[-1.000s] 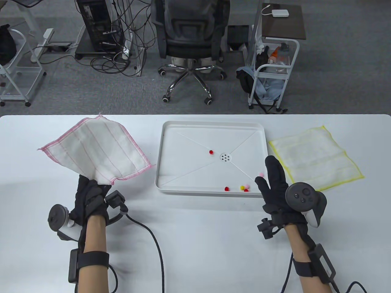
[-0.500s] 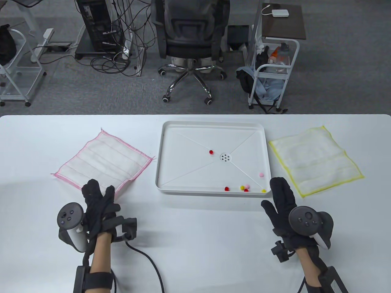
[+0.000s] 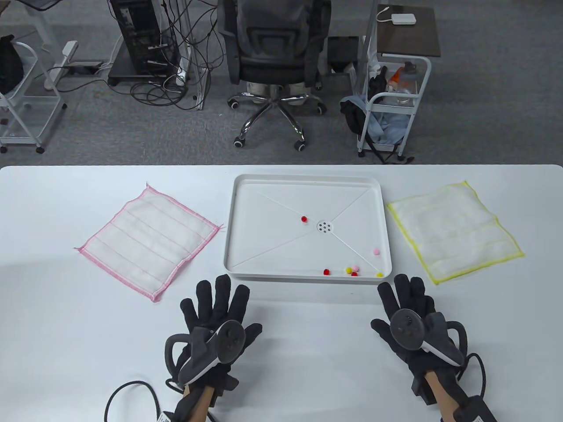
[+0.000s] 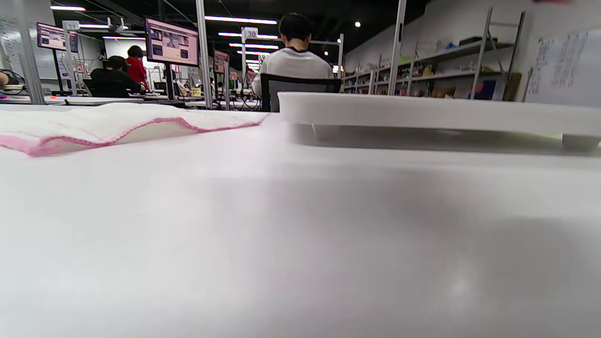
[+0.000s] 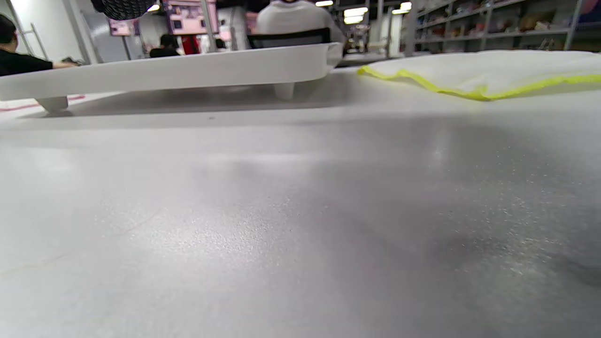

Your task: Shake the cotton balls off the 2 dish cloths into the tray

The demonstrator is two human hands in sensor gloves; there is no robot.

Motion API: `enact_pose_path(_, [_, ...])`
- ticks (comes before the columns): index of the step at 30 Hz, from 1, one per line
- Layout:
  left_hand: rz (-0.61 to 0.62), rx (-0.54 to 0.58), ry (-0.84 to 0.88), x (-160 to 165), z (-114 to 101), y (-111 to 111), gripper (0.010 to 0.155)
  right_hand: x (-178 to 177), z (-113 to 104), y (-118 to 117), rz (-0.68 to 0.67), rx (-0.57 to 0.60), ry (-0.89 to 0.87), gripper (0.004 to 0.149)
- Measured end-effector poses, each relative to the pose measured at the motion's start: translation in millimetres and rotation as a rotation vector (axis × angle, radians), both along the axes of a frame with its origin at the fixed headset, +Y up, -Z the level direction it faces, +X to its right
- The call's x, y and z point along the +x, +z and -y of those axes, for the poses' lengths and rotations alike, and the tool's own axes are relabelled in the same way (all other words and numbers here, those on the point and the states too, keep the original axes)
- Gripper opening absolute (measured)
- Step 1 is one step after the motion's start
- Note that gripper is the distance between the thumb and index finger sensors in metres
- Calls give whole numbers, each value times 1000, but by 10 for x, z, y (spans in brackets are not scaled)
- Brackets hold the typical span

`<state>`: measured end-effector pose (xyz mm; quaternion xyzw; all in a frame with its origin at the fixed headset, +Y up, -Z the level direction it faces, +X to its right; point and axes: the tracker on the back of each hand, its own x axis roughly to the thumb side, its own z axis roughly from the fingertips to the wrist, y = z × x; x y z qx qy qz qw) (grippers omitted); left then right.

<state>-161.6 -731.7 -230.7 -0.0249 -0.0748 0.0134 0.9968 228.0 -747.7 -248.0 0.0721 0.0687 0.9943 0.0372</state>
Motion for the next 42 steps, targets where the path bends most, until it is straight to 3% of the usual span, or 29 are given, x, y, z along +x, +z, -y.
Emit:
enact_pose_path(7, [10, 6, -11, 9, 33, 19, 79, -11, 48, -16, -3, -35, 22, 75])
enact_pose_path(42, [-2, -22, -129, 50, 99, 39, 79, -20, 28, 31, -4, 9, 30, 76])
